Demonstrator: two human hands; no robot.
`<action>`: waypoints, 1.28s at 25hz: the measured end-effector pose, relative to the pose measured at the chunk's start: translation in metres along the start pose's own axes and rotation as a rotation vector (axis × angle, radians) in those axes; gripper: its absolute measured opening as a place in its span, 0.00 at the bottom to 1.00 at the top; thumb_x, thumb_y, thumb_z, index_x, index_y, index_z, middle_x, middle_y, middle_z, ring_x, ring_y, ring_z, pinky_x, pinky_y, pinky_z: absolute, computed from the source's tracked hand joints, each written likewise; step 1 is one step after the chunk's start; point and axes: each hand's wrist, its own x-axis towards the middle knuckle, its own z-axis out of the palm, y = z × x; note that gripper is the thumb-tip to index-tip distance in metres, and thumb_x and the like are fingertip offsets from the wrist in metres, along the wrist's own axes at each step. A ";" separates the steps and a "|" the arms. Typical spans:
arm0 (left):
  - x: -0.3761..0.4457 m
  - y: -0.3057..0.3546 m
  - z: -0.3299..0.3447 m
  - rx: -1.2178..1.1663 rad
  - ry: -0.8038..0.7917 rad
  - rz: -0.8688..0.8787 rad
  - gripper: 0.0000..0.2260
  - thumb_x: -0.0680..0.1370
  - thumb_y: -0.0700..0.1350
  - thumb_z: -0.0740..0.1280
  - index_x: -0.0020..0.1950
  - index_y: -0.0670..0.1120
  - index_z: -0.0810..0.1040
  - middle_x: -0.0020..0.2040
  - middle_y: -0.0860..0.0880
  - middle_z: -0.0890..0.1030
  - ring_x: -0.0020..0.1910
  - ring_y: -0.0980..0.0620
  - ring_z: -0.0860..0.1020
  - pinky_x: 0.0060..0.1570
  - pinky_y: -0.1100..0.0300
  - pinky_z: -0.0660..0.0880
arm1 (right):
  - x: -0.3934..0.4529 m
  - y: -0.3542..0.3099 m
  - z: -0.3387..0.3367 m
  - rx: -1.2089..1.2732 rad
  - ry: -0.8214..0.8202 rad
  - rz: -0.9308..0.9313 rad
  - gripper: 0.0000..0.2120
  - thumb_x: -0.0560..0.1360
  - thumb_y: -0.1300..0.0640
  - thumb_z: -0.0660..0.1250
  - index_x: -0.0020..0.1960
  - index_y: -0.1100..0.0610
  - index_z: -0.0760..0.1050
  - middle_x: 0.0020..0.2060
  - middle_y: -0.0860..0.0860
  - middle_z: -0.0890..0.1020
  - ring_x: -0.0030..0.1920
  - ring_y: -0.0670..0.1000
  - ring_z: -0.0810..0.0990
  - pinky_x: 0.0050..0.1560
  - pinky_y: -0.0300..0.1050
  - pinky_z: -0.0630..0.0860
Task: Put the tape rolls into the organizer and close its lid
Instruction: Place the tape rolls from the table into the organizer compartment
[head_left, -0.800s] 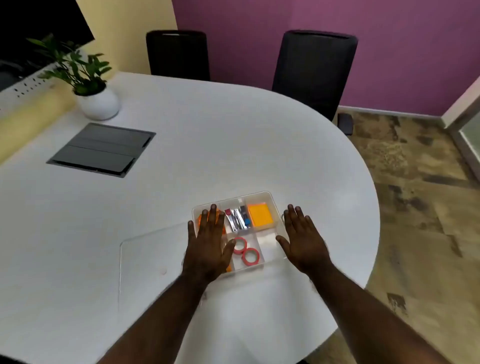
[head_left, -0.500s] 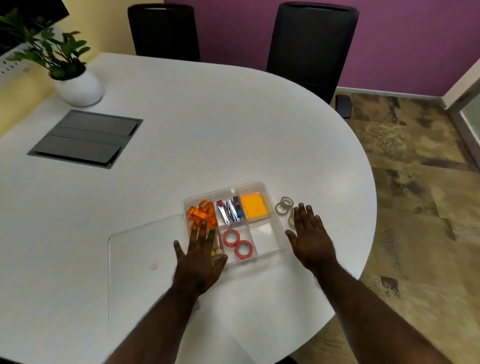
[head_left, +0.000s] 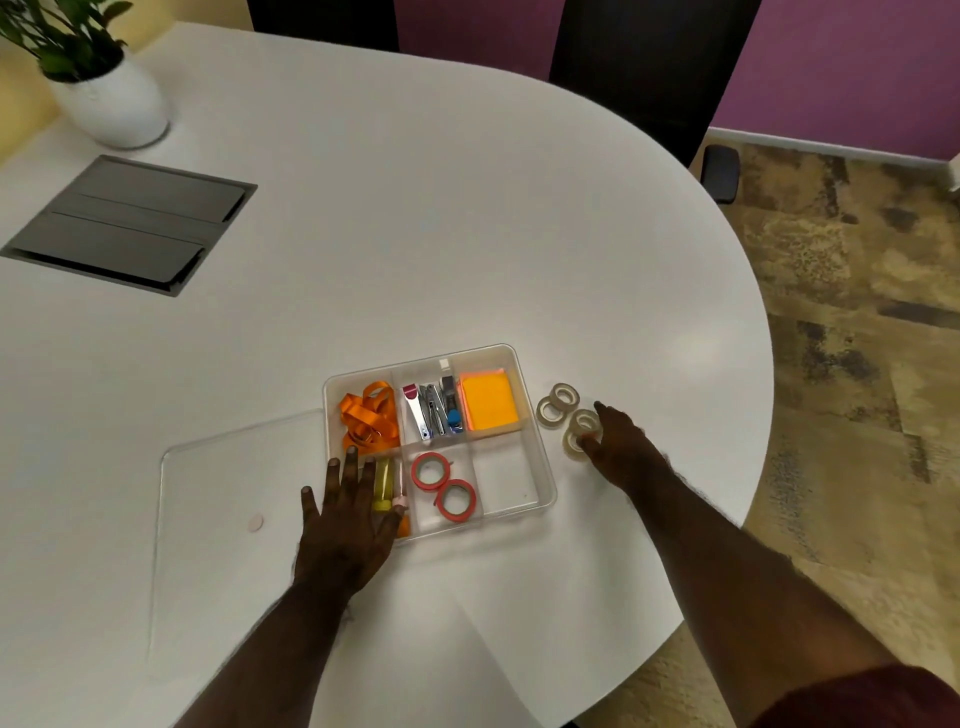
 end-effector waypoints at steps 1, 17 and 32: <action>-0.001 0.001 0.003 -0.004 0.015 0.008 0.43 0.70 0.71 0.30 0.79 0.49 0.45 0.79 0.46 0.39 0.79 0.42 0.42 0.75 0.35 0.46 | 0.005 -0.002 0.000 0.014 -0.010 0.007 0.31 0.79 0.50 0.62 0.78 0.55 0.55 0.76 0.55 0.63 0.74 0.59 0.63 0.73 0.56 0.63; 0.006 0.009 0.017 -0.035 0.080 -0.015 0.37 0.77 0.66 0.39 0.78 0.44 0.54 0.79 0.41 0.53 0.78 0.39 0.51 0.72 0.31 0.53 | 0.018 -0.004 0.002 0.113 0.245 -0.084 0.28 0.70 0.54 0.72 0.69 0.56 0.69 0.60 0.58 0.75 0.61 0.61 0.75 0.60 0.55 0.75; 0.008 0.010 0.023 -0.086 0.093 -0.039 0.36 0.77 0.64 0.39 0.78 0.44 0.54 0.79 0.42 0.53 0.78 0.40 0.51 0.72 0.30 0.52 | -0.023 -0.111 0.064 -0.364 0.156 -0.446 0.25 0.70 0.58 0.75 0.64 0.56 0.69 0.63 0.55 0.73 0.52 0.56 0.79 0.44 0.50 0.82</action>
